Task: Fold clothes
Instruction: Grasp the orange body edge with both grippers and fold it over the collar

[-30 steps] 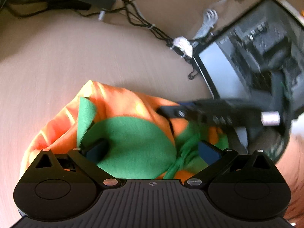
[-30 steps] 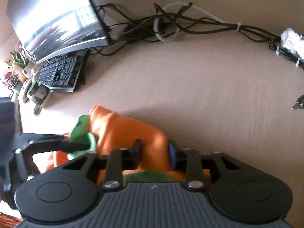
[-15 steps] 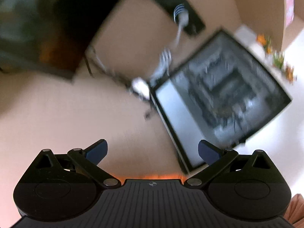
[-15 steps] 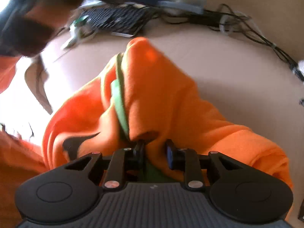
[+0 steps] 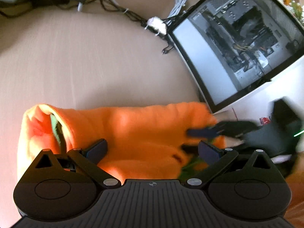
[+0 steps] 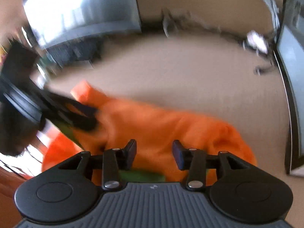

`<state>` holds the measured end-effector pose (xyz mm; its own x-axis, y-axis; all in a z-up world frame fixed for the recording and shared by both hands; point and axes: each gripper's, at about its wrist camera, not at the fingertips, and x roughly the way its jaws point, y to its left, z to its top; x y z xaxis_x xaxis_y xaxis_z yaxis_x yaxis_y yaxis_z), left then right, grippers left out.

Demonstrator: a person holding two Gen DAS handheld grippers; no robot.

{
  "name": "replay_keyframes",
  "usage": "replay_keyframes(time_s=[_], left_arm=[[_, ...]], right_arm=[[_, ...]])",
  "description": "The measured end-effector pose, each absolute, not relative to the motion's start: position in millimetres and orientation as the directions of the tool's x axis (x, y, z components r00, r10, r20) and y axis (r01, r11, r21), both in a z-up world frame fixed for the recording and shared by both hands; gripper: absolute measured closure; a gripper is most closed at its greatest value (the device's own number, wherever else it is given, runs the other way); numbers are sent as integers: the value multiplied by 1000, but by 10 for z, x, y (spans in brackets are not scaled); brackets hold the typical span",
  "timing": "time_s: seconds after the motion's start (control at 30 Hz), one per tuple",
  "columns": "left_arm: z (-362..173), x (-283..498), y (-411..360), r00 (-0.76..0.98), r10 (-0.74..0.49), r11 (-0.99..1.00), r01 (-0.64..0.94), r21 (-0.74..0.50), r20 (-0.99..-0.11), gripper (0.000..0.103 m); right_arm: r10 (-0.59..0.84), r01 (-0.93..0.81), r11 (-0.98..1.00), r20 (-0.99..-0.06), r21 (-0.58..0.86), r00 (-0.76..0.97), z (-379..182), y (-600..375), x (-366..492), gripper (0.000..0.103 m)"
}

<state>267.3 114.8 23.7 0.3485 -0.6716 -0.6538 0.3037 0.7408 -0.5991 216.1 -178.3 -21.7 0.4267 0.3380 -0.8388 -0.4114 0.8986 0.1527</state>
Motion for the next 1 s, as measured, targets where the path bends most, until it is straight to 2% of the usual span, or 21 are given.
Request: replay_keyframes(time_s=[0.07, 0.23, 0.3, 0.37, 0.5, 0.63, 0.7, 0.77, 0.83, 0.9, 0.97, 1.0], left_arm=[[312, 2633, 1256, 374, -660, 749, 268, -605, -652, 0], [321, 2639, 1538, 430, -588, 783, 89, -616, -685, 0], [138, 2727, 1604, 407, -550, 793, -20, -609, -730, 0], [-7, 2788, 1568, 379, -548, 792, -51, -608, -746, 0], [-122, 2831, 1361, 352, -503, 844, 6, -536, -789, 1], [-104, 2783, 1279, 374, -480, 868, 75, -490, -794, 4], [-113, 2757, 1257, 380, -471, 876, 91, -475, -796, 7], [-125, 2743, 1256, 387, -464, 879, 89, -469, -797, 17], [-135, 2738, 1272, 393, -461, 879, 75, -471, -796, 20], [-142, 2740, 1303, 402, -466, 872, 56, -487, -788, 26], [-151, 2769, 1309, 406, -476, 862, 41, -505, -780, 32], [-154, 2797, 1296, 409, -477, 861, 39, -507, -778, 33]], right_arm=[[308, -429, 896, -860, 118, 407, -388, -1738, 2110, 62], [328, -387, 908, -847, 161, 417, -422, -1761, 2151, 61], [321, -386, 910, -848, 153, 421, -425, -1734, 2126, 61], [319, -381, 912, -848, 152, 423, -399, -1736, 2096, 61], [325, -355, 919, -842, 174, 431, -213, -1875, 1985, 54], [360, -238, 930, -828, 281, 430, -51, -2100, 2021, 37], [378, -160, 926, -820, 342, 431, 0, -2225, 2044, 36], [396, -84, 912, -813, 400, 428, -15, -2337, 2097, 36], [417, -22, 894, -811, 448, 411, -104, -2421, 2157, 36], [428, 16, 883, -820, 469, 380, -258, -2440, 2218, 39], [448, -3, 877, -816, 480, 366, -377, -2389, 2287, 59], [461, -20, 873, -810, 488, 362, -427, -2350, 2336, 63]])
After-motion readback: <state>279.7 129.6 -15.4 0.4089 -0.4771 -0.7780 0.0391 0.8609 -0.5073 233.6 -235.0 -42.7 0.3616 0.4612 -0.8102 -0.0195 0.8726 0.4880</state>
